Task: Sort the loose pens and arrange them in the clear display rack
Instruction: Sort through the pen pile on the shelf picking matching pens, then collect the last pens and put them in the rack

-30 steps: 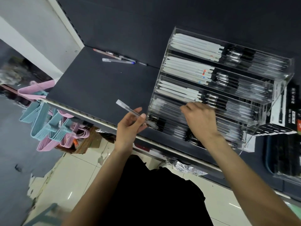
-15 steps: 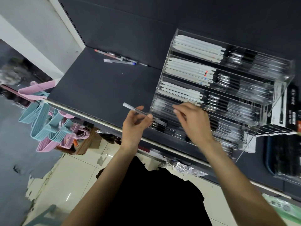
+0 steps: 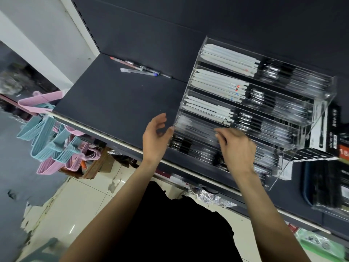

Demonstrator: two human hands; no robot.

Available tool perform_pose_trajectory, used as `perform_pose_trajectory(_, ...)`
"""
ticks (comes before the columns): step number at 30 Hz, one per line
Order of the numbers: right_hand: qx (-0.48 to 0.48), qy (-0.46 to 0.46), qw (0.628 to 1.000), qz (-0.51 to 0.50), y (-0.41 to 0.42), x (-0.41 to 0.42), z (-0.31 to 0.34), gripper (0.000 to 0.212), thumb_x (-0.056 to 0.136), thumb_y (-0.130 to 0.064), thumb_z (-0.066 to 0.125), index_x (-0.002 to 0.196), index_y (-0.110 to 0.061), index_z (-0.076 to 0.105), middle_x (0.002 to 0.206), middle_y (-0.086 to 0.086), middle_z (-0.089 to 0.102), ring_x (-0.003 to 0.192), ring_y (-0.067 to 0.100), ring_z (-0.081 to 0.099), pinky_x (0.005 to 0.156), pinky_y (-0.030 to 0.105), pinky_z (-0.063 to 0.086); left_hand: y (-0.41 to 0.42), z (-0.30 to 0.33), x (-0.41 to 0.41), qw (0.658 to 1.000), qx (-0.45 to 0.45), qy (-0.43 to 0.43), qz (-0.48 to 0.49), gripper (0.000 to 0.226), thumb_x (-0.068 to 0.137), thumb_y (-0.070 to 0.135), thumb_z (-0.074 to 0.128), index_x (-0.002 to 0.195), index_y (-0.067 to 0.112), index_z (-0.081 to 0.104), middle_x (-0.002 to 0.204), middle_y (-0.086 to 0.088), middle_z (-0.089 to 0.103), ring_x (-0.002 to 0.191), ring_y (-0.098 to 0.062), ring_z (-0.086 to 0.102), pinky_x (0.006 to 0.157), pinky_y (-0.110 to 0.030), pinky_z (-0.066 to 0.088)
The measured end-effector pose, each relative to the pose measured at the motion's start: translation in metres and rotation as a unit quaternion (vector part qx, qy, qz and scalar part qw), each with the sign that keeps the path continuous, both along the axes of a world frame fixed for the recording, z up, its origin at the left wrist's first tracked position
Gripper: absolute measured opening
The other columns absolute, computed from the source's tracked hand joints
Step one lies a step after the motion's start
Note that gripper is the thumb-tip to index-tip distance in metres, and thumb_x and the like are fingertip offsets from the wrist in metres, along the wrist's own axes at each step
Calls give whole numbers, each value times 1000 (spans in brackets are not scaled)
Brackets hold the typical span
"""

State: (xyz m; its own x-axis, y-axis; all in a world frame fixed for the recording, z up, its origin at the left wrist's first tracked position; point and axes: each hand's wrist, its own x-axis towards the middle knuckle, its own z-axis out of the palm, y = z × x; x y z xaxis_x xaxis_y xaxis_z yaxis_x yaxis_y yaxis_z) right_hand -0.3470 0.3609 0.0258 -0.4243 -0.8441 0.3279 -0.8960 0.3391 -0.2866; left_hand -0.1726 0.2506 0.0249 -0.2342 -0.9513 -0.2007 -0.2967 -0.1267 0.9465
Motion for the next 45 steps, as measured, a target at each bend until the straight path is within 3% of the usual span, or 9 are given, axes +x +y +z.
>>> perform_pose_trajectory(3, 45, 88, 994, 38, -10, -5, -6, 7, 80, -13, 75, 86, -16, 73, 77, 0, 69, 63, 17, 63, 44, 24, 49, -9, -8, -1, 997, -31, -51, -53, 43, 90, 16, 65, 132, 21, 54, 115, 8, 62, 96, -4, 60, 82, -5, 45)
perform_pose_trajectory(9, 132, 198, 968, 80, -18, -13, 1, 19, 65, -7, 82, 73, -19, 70, 68, -4, 63, 60, 14, 56, 44, 21, 35, -11, -17, -7, 997, -17, -37, -71, 27, 91, 14, 62, 116, 24, 66, 106, 5, 68, 89, -9, 65, 86, -36, 56)
perform_pose_trajectory(14, 188, 163, 965, 79, -19, -6, 5, 16, 64, -17, 87, 68, -16, 72, 66, -1, 64, 58, 16, 61, 41, 21, 43, -22, -19, -1, 991, -9, -18, -131, 26, 92, 13, 60, 114, 26, 65, 107, 7, 67, 94, -1, 62, 88, -21, 51)
perform_pose_trajectory(18, 71, 106, 990, 60, -28, 16, 34, 17, 88, -29, 66, 86, -14, 74, 78, 0, 69, 66, 19, 67, 48, 28, 52, -50, -16, 23, 986, -12, -1, -167, 25, 93, 11, 59, 114, 23, 65, 104, 10, 67, 93, 6, 60, 84, -9, 44)
perform_pose_trajectory(22, -79, 36, 991, 98, -89, 75, 56, 18, 93, -29, 58, 97, -19, 73, 84, -4, 70, 72, 15, 66, 56, 27, 53, -117, -18, 61, 986, -92, -21, -137, 23, 92, 14, 61, 114, 20, 64, 106, 6, 67, 97, -4, 63, 86, -18, 49)
perform_pose_trajectory(27, 76, -100, 990, 62, -212, 98, 4, 37, 94, -24, 53, 130, -17, 55, 125, 4, 56, 116, 25, 49, 89, 40, 48, -240, -29, 68, 911, -274, -239, -198, 44, 85, 16, 65, 128, 14, 55, 122, -11, 56, 111, -31, 51, 93, -37, 42)
perform_pose_trajectory(32, 164, -50, 985, 4, -281, 82, -43, 47, 95, -19, 47, 141, -14, 39, 137, 8, 44, 124, 30, 40, 104, 42, 36, -317, -45, 47, 796, -297, -421, -318, 61, 89, 26, 60, 144, 19, 34, 147, -11, 34, 134, -34, 31, 107, -48, 30)
perform_pose_trajectory(35, 210, -32, 977, -34, -300, 77, -58, 53, 96, -24, 47, 144, -11, 29, 139, 12, 39, 124, 32, 39, 104, 43, 35, -335, -52, 38, 754, -321, -453, -352, 65, 91, 31, 56, 148, 18, 27, 145, -11, 34, 135, -33, 30, 110, -47, 25)
perform_pose_trajectory(45, 188, 27, 982, 10, -317, 75, -66, 42, 93, -35, 48, 125, -8, 46, 126, 12, 45, 116, 28, 40, 98, 38, 36, -347, -56, 48, 720, -350, -410, -438, 36, 97, 29, 51, 125, 7, 48, 123, -15, 47, 115, -33, 46, 94, -43, 43)
